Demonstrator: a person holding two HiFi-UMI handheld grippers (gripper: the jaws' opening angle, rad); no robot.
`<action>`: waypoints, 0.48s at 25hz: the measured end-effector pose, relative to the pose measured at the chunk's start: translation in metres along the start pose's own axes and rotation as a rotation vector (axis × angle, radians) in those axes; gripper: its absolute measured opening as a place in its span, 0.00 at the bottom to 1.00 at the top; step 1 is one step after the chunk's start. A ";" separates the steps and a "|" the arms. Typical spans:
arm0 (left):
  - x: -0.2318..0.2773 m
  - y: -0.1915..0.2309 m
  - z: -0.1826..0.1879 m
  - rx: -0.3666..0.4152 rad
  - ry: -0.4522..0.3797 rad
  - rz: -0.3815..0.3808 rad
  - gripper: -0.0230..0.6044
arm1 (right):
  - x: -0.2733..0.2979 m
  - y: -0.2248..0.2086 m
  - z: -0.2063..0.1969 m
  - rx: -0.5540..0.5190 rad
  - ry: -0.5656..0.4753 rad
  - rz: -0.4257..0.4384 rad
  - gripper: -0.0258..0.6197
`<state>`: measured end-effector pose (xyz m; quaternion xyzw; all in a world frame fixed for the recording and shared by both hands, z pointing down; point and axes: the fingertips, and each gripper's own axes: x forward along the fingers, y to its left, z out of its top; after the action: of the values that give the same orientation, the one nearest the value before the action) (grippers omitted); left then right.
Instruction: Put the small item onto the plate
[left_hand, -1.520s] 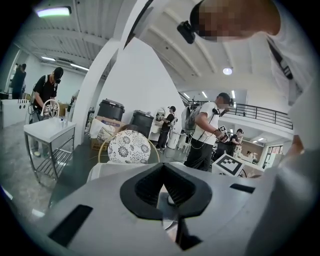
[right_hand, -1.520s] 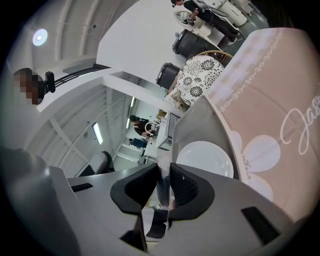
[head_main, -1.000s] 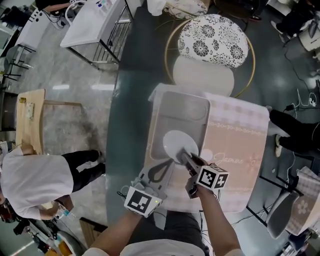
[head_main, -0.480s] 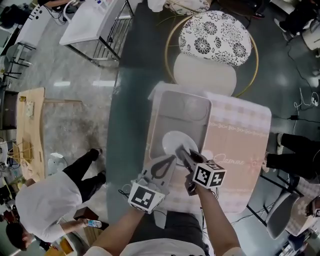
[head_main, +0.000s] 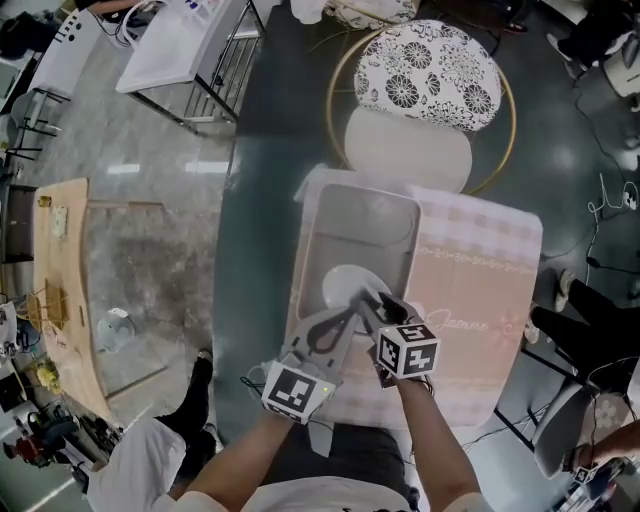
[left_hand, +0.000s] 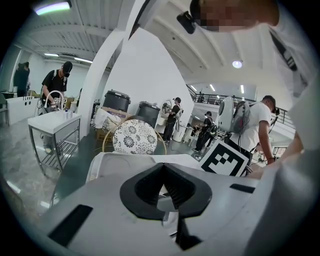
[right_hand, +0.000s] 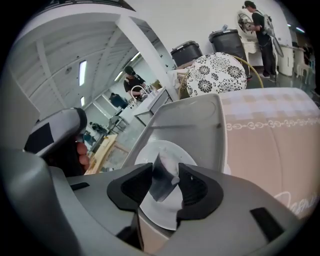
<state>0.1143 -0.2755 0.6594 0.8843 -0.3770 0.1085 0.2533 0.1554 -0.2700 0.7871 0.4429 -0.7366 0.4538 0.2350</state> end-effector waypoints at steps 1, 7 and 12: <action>0.000 0.000 0.000 -0.001 -0.001 -0.001 0.05 | 0.000 -0.001 0.001 -0.023 0.003 -0.010 0.27; -0.002 0.001 0.002 0.003 0.002 -0.004 0.05 | -0.003 -0.003 0.002 -0.012 0.000 -0.001 0.33; -0.006 0.000 0.004 0.025 0.008 -0.006 0.05 | -0.014 0.000 0.013 -0.030 -0.028 -0.007 0.33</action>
<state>0.1100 -0.2740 0.6539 0.8880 -0.3720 0.1161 0.2441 0.1630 -0.2754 0.7705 0.4481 -0.7451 0.4357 0.2328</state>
